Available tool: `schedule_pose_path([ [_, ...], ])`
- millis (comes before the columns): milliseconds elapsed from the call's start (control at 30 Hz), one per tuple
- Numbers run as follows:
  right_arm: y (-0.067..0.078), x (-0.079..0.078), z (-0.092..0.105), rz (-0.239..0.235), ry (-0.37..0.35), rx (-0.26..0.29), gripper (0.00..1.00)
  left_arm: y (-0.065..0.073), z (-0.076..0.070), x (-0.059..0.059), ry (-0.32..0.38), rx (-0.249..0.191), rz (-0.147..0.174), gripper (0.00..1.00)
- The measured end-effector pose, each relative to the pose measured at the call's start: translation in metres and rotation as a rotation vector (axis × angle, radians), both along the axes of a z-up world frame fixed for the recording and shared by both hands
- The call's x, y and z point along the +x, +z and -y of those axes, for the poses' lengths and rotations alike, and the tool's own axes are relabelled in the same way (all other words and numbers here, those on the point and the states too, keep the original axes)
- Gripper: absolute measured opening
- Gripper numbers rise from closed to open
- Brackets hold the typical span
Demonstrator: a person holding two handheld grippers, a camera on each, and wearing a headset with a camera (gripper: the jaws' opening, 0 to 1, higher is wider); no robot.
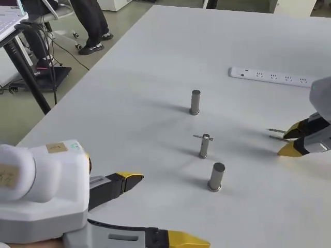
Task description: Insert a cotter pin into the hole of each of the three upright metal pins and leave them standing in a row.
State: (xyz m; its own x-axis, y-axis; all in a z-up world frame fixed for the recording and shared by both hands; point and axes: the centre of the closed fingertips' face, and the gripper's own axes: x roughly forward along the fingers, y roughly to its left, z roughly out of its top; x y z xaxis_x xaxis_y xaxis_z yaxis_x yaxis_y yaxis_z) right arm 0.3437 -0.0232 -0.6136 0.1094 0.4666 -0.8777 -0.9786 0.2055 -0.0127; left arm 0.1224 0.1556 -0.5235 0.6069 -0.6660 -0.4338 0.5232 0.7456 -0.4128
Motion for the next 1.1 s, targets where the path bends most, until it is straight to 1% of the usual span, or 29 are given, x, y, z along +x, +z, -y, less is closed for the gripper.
schedule_pose_path([
  [33,0.000,0.000,-0.001,0.006,-0.001,-0.004,0.20,-0.002,-0.001,0.000,0.005,0.011,-0.002,0.97],
  [100,0.000,0.000,-0.002,0.001,0.003,-0.029,0.19,-0.003,-0.003,0.002,0.014,0.027,0.003,0.95],
  [200,-0.001,0.001,-0.003,-0.001,0.009,-0.063,0.15,-0.005,-0.006,0.003,0.026,0.042,-0.001,0.96],
  [233,-0.002,0.004,0.001,-0.002,0.013,-0.068,0.14,-0.005,-0.007,0.004,0.031,0.047,-0.004,0.97],
  [267,-0.003,0.006,0.002,0.002,0.019,-0.078,0.11,-0.005,-0.008,0.004,0.035,0.050,-0.007,0.97],
  [300,-0.003,0.005,0.002,0.004,0.021,-0.081,0.04,-0.005,-0.009,0.004,0.036,0.050,-0.005,0.97],
  [333,-0.004,0.011,0.005,0.045,0.021,-0.112,0.00,-0.004,-0.010,0.004,0.038,0.050,-0.001,0.96],
  [367,-0.002,0.011,0.001,0.060,0.029,-0.102,0.00,-0.004,-0.010,0.004,0.038,0.051,-0.001,0.97],
  [400,-0.002,0.005,0.001,0.045,0.040,-0.112,0.00,-0.004,-0.010,0.003,0.039,0.053,0.001,0.97],
  [500,0.000,0.003,0.000,0.071,0.071,-0.132,0.00,-0.004,-0.010,0.003,0.042,0.051,0.001,0.97],
  [567,0.000,0.001,-0.001,0.085,0.068,-0.140,0.00,-0.004,-0.009,0.003,0.045,0.049,0.001,0.96],
  [667,0.001,0.001,0.000,0.097,0.035,-0.146,0.00,-0.002,-0.008,0.004,0.048,0.048,0.005,0.94],
  [700,0.001,0.001,0.000,0.099,0.043,-0.146,0.00,-0.001,-0.007,0.003,0.045,0.045,0.004,0.93],
  [767,0.001,0.002,0.000,0.120,0.088,-0.150,0.00,0.001,-0.006,0.003,0.043,0.048,0.007,0.92],
  [800,0.001,0.001,0.000,0.125,0.091,-0.151,0.00,0.001,-0.007,0.002,0.043,0.051,0.013,0.92],
  [867,0.001,0.003,0.001,0.132,0.081,-0.148,0.00,0.003,-0.006,0.002,0.042,0.051,0.024,0.92],
  [933,0.000,0.004,0.001,0.126,0.059,-0.148,0.00,0.005,-0.006,0.002,0.043,0.048,0.028,0.92],
  [1000,0.000,0.005,0.001,0.132,0.067,-0.154,0.00,0.006,-0.005,0.001,0.042,0.049,0.032,0.93],
  [1067,0.000,0.006,0.001,0.131,0.056,-0.154,0.00,0.009,-0.005,0.001,0.044,0.054,0.046,0.93],
  [1100,0.001,0.007,0.002,0.142,0.051,-0.163,0.00,0.011,-0.006,0.001,0.048,0.053,0.054,0.93],
])
